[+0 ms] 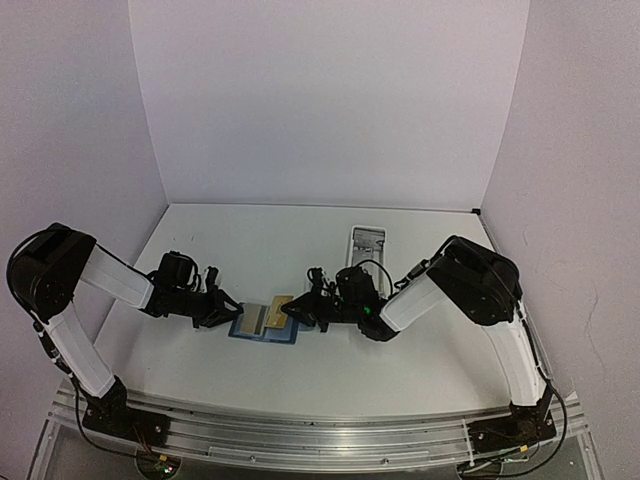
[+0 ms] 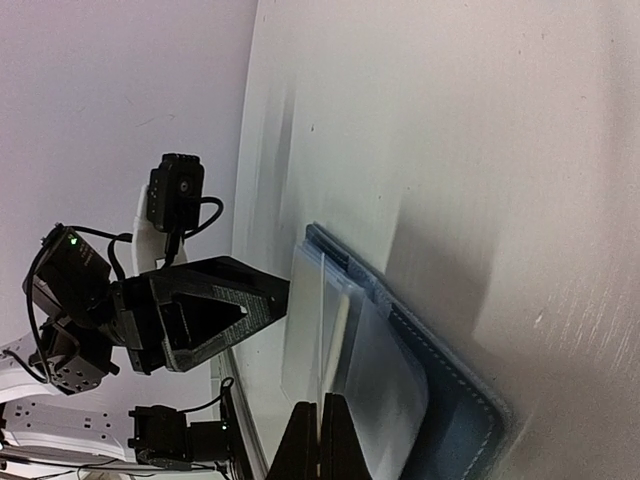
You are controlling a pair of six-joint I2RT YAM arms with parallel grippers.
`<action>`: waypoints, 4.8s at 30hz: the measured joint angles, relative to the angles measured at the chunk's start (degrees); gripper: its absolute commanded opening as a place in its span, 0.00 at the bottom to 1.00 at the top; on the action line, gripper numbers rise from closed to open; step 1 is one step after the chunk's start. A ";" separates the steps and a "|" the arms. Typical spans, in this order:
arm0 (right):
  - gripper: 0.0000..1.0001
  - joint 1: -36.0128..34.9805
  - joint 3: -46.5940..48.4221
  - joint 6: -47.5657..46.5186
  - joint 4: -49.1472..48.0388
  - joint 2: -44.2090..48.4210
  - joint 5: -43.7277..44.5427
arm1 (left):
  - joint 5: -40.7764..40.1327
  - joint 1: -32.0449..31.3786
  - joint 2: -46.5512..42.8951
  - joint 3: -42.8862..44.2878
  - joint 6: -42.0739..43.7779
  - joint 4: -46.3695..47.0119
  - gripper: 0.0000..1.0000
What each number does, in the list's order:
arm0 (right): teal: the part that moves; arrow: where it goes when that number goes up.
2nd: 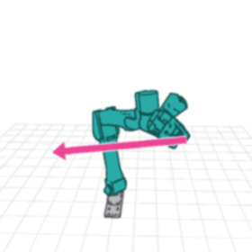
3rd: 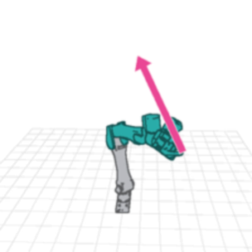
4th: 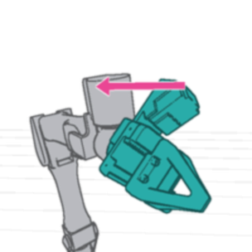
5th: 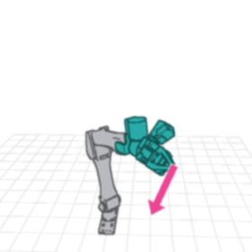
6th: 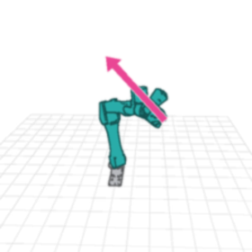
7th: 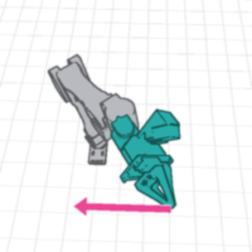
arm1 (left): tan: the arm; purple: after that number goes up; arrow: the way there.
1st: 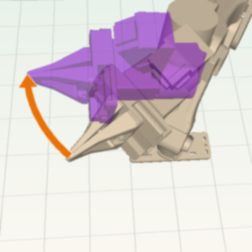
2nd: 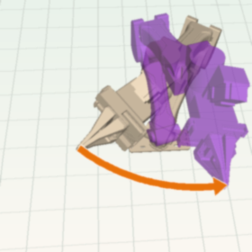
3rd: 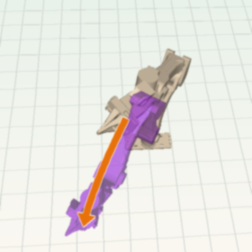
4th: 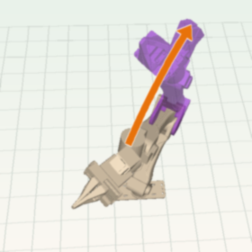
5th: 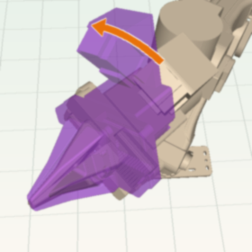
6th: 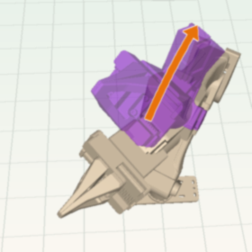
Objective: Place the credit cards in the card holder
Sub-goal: Pick up the card holder from the center of the board.
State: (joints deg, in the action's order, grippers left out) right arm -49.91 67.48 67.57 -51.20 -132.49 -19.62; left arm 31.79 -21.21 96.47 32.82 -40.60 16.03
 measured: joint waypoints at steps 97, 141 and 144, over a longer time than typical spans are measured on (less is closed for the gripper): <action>0.00 -1.55 10.10 -7.61 23.69 -0.70 -2.67 | -9.11 1.18 -2.91 14.10 14.91 -34.49 0.86; 0.00 1.31 10.51 -15.47 23.50 -0.63 -8.39 | 23.17 6.08 3.10 2.64 7.69 0.50 0.00; 0.00 2.12 10.51 -19.76 25.73 2.93 -9.62 | 26.80 6.38 1.73 3.63 11.41 1.55 0.00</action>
State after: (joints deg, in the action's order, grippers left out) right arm -47.79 78.00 47.81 -25.47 -129.56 -29.23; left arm 58.59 -14.83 98.19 36.45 -29.19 17.58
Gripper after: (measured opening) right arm 0.004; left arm 0.060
